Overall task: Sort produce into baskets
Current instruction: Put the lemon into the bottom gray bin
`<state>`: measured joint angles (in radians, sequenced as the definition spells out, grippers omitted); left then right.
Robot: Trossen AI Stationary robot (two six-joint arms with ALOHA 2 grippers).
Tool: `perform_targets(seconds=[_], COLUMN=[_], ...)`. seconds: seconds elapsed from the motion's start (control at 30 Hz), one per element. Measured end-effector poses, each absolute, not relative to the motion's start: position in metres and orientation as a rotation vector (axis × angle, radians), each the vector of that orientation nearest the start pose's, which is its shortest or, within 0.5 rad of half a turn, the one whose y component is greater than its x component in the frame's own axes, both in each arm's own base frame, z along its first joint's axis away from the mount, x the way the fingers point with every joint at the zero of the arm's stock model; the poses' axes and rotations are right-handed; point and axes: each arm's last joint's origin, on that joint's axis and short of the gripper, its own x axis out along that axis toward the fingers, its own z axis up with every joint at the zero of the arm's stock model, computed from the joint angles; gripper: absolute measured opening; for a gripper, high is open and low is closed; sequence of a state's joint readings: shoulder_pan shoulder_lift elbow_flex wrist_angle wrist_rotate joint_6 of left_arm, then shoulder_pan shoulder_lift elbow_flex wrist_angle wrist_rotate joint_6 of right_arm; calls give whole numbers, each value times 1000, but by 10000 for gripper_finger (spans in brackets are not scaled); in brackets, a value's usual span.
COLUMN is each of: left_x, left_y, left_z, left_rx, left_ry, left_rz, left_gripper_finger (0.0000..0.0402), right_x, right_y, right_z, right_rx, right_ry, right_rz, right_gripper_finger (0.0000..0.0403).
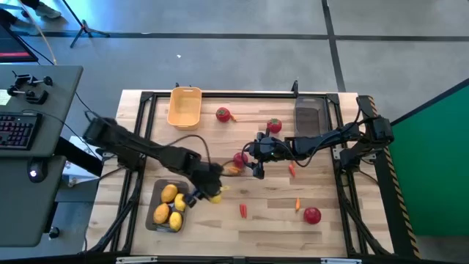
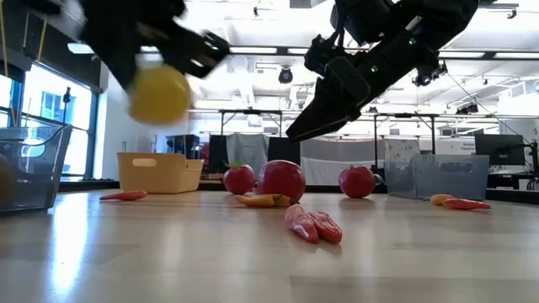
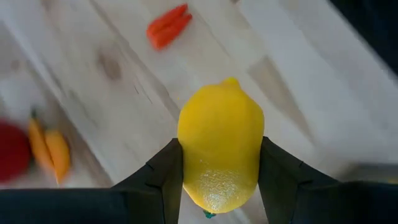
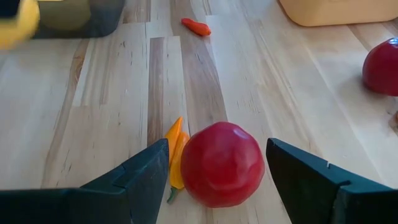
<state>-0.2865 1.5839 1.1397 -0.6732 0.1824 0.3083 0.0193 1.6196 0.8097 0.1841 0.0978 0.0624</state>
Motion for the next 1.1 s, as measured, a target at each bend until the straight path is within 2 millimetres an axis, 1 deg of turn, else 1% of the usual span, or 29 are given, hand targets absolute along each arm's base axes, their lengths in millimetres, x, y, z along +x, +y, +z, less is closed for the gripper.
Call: perform_targets(seconds=[0.07,0.17,0.3,0.4,0.47,0.57,0.7,0.77,1.0,1.1], left_x=[283,261,240,226,219,208,198,196,192,191], left_y=[-94,-97,-103,-108,-112,-112,-108,-107,-100,-100], left_z=[241,252,259,263,265,258,234,227,211,207], left_rx=[285,204,84,58,42,-3,-71,-96,-137,-146], left_ry=[1109,1205,1317,1376,1386,1384,1392,1369,1384,1395], left_rz=[-542,-466,-350,-261,-218,-157,-81,-47,42,60], left_gripper_finger=[140,140,140,139,136,135,135,135,135,148], right_x=[324,324,324,324,324,324,324,324,324,324], right_y=[3,3,3,3,3,3,3,3,3,3], right_z=[175,175,175,175,175,175,175,175,175,176], right_rx=[24,24,31,31,31,31,31,31,42,42], right_ry=[620,618,618,618,617,618,615,614,612,608], right_rz=[-95,-96,-99,-99,-99,-99,-99,-99,-102,-102], right_gripper_finger=[259,259,259,259,258,258,258,258,258,258])
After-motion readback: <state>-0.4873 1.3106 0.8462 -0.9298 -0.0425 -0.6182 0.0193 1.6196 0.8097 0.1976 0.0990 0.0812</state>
